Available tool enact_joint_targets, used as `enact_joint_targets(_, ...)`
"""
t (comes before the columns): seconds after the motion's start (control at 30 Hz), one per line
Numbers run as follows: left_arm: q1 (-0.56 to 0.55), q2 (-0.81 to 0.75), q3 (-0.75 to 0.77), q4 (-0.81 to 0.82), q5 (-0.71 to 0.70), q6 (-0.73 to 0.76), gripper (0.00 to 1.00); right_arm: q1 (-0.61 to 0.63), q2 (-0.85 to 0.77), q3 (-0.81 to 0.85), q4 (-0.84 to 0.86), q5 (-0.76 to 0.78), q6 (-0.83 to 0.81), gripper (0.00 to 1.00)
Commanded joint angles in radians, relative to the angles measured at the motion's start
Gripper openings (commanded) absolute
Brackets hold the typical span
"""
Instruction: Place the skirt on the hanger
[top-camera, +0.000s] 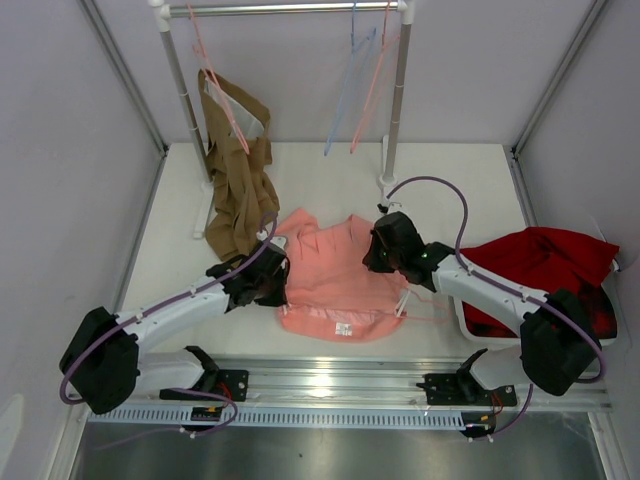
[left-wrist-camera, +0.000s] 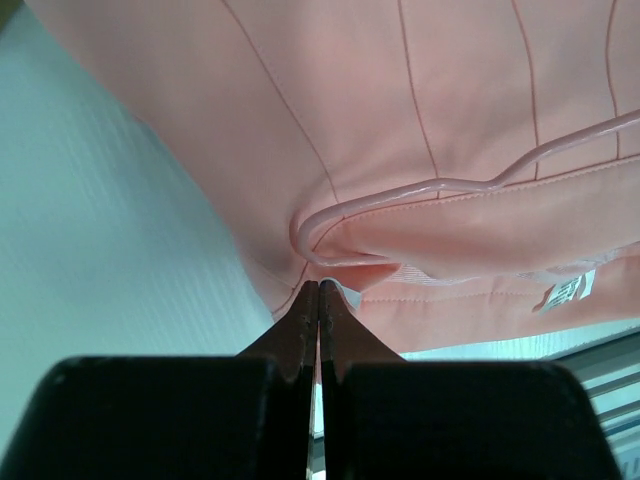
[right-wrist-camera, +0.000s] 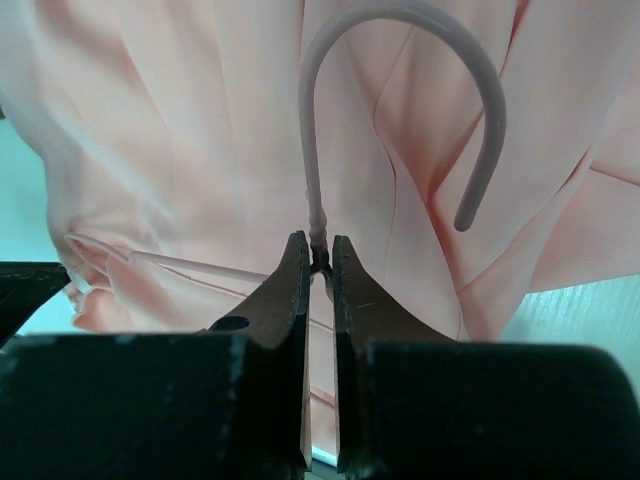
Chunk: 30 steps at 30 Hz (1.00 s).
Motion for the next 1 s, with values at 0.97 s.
enact_joint_targets(0.97,0.179,0.004,-0.051,0.139,0.149,-0.040,0.00,0.030,-0.125,-0.084,0.098,0.015,-0.021,0.00)
